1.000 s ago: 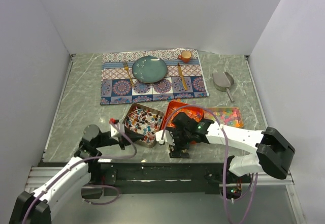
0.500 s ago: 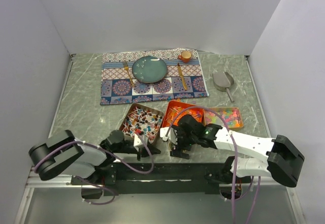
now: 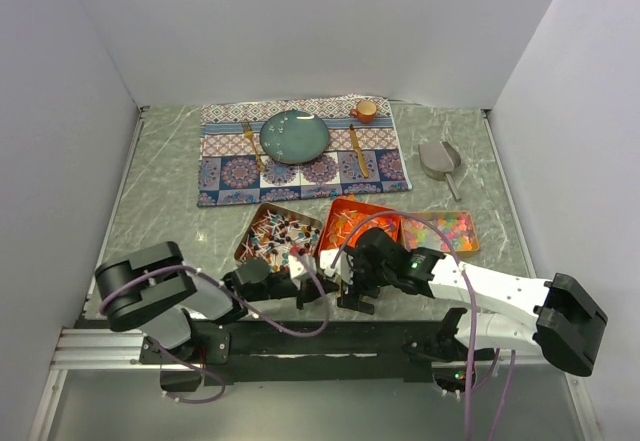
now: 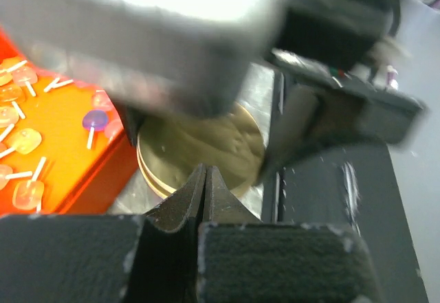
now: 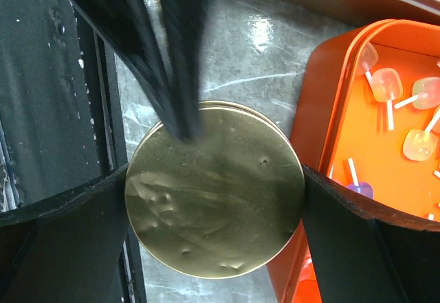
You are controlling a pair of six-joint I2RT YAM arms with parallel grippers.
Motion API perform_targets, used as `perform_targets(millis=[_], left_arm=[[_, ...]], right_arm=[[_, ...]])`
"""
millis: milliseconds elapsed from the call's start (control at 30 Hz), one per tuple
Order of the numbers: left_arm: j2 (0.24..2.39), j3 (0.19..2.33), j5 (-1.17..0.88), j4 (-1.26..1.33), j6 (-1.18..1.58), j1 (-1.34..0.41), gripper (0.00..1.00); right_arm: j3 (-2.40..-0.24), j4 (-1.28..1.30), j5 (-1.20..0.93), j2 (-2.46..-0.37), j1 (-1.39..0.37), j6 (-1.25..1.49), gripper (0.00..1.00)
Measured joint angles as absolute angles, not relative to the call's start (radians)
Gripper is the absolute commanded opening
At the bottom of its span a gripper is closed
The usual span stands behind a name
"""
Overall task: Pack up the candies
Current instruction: Close the bottle lid on the packing bottle.
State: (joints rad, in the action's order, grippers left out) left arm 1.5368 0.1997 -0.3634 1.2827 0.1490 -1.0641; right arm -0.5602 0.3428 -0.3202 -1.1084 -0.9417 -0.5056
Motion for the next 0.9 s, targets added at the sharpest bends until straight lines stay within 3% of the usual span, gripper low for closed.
perform_targets(millis=[900], left_arm=[[1.701, 0.319, -0.150, 1.309, 0.278, -1.145, 0.01]], right_arm=[[-0.555, 0.389, -0.299, -1.081, -0.924, -0.474, 1.00]])
